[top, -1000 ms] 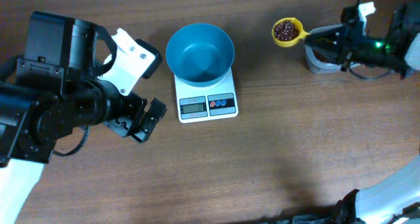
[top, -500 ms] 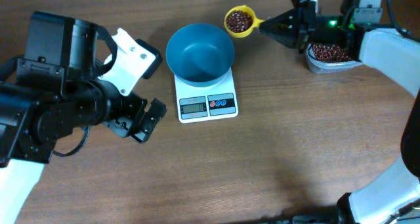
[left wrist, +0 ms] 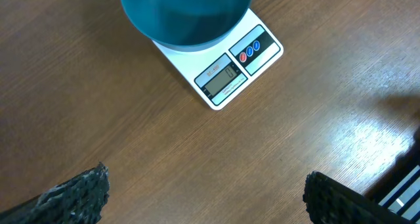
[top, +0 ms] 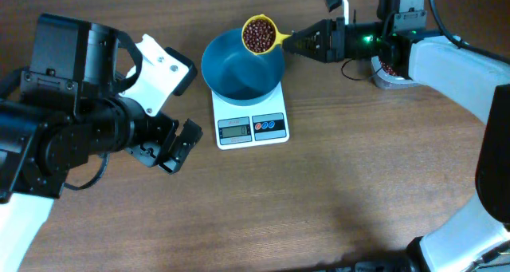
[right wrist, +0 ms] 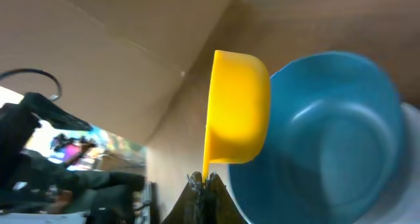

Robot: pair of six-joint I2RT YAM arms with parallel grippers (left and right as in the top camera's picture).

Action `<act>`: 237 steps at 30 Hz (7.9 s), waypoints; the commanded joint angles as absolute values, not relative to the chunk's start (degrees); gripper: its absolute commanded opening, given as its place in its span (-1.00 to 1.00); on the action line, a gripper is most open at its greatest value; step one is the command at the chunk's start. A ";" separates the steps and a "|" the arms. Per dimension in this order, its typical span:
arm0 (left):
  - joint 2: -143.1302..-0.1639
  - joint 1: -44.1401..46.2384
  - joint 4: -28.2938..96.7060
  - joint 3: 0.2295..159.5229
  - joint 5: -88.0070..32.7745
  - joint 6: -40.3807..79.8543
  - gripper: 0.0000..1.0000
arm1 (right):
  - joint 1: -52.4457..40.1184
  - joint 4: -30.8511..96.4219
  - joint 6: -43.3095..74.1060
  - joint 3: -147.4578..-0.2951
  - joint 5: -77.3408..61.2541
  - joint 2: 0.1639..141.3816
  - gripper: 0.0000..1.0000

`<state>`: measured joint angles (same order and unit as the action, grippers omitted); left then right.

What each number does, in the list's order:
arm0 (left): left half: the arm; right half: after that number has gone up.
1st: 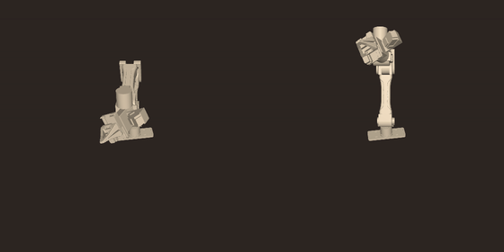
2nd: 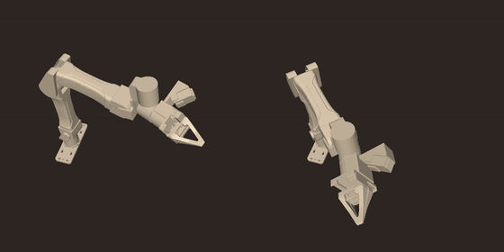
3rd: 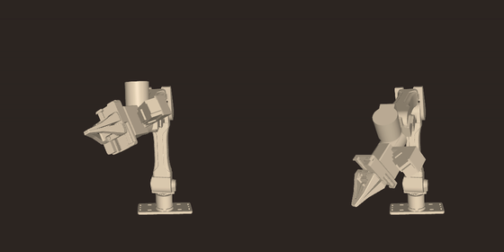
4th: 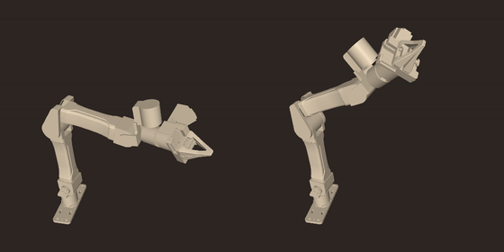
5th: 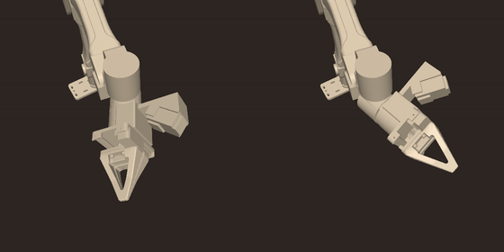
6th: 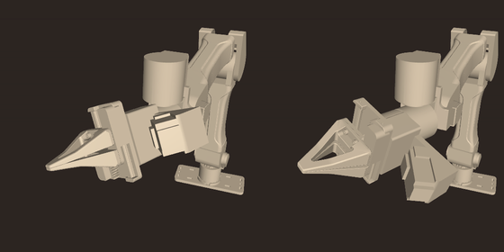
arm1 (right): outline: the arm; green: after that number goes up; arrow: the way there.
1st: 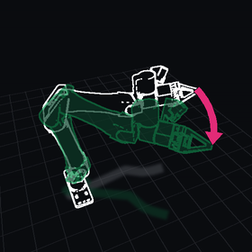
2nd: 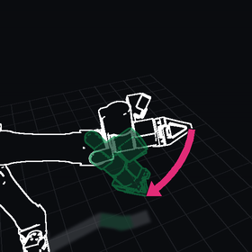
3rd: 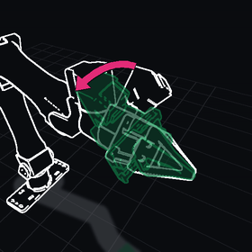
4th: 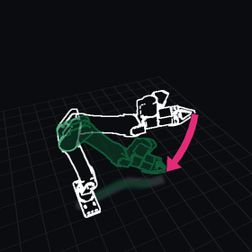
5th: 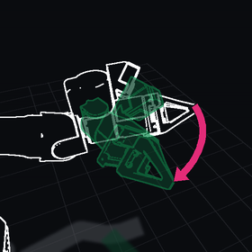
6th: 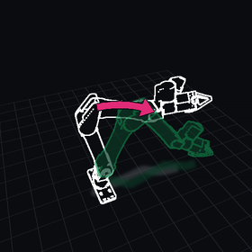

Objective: Scoop item into bowl and weigh 50g on scale
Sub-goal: 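Carry the filled scoop left over the teal bowl, then tilt the scoop with the right gripper to pour beans into the bowl, then hold the scoop tilted over the bowl, shaking out beans gradually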

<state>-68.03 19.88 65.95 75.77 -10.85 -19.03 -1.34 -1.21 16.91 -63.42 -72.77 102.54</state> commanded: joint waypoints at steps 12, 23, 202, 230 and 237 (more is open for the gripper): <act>-67.57 20.03 65.84 76.66 -10.66 -18.46 0.97 | -1.93 -1.54 3.42 -63.77 -67.24 102.91 -0.92; -67.57 20.03 65.84 76.66 -10.66 -18.46 0.97 | -3.75 -2.44 3.42 -63.81 -70.02 102.91 -0.92; -67.57 20.03 65.84 76.66 -10.66 -18.46 0.97 | -1.58 -21.02 -10.04 -63.64 -72.38 103.04 -0.92; -67.57 20.05 65.84 76.66 -10.66 -18.46 0.97 | -1.21 -13.47 -13.76 -63.64 -67.94 103.68 -0.92; -67.57 20.03 65.84 76.66 -10.66 -18.46 0.97 | -1.50 -20.12 -14.13 -63.66 -73.63 103.53 -0.92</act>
<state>-68.03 19.86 65.95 75.77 -10.85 -19.03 -1.48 -18.76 -13.72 -63.37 -71.44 103.77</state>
